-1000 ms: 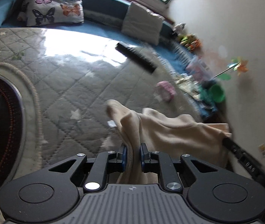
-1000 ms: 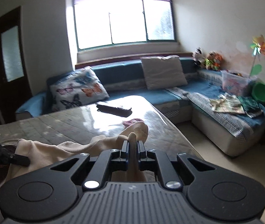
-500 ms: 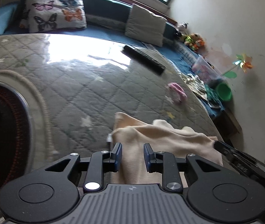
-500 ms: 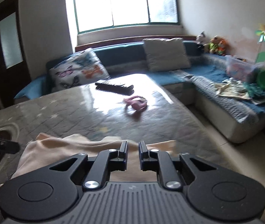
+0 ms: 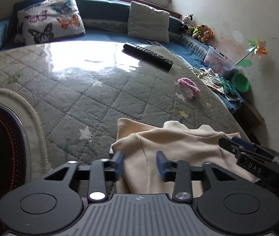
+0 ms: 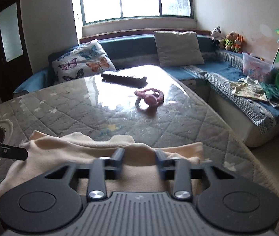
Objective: Fold clothes
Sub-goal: 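Lower the folded shirt onto the table and open both grippers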
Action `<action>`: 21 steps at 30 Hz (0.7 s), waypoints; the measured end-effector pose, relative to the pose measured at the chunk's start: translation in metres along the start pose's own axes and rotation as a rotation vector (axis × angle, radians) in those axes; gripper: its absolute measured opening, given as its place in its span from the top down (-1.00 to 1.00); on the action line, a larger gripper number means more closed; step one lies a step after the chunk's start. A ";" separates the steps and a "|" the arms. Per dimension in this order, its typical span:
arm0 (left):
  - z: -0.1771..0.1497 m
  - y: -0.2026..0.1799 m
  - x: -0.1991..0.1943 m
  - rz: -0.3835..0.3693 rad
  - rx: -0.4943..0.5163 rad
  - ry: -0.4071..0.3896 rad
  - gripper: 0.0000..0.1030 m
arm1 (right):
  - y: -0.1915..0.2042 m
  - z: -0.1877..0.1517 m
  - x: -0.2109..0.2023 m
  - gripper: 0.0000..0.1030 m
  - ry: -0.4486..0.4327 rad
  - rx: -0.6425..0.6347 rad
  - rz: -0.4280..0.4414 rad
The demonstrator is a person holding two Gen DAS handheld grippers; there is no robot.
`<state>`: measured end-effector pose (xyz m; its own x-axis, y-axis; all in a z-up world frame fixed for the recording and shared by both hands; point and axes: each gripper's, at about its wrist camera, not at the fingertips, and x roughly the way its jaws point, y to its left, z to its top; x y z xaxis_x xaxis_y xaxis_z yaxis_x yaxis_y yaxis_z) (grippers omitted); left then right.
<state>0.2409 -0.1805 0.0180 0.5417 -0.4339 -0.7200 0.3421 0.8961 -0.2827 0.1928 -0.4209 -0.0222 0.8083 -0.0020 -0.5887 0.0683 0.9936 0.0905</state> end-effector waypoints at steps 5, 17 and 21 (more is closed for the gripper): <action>-0.015 -0.008 -0.013 0.021 0.054 -0.010 -0.12 | 0.006 -0.005 -0.018 -0.10 -0.019 0.002 0.022; -0.056 -0.018 -0.052 0.047 0.120 -0.047 -0.62 | 0.028 -0.040 -0.069 -0.72 -0.032 -0.024 0.028; -0.072 -0.019 -0.067 0.054 0.156 -0.074 -0.84 | 0.036 -0.050 -0.083 -0.89 -0.031 -0.021 0.034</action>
<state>0.1424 -0.1613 0.0260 0.6151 -0.3967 -0.6813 0.4229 0.8954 -0.1396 0.0988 -0.3795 -0.0104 0.8277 0.0288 -0.5605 0.0286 0.9952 0.0934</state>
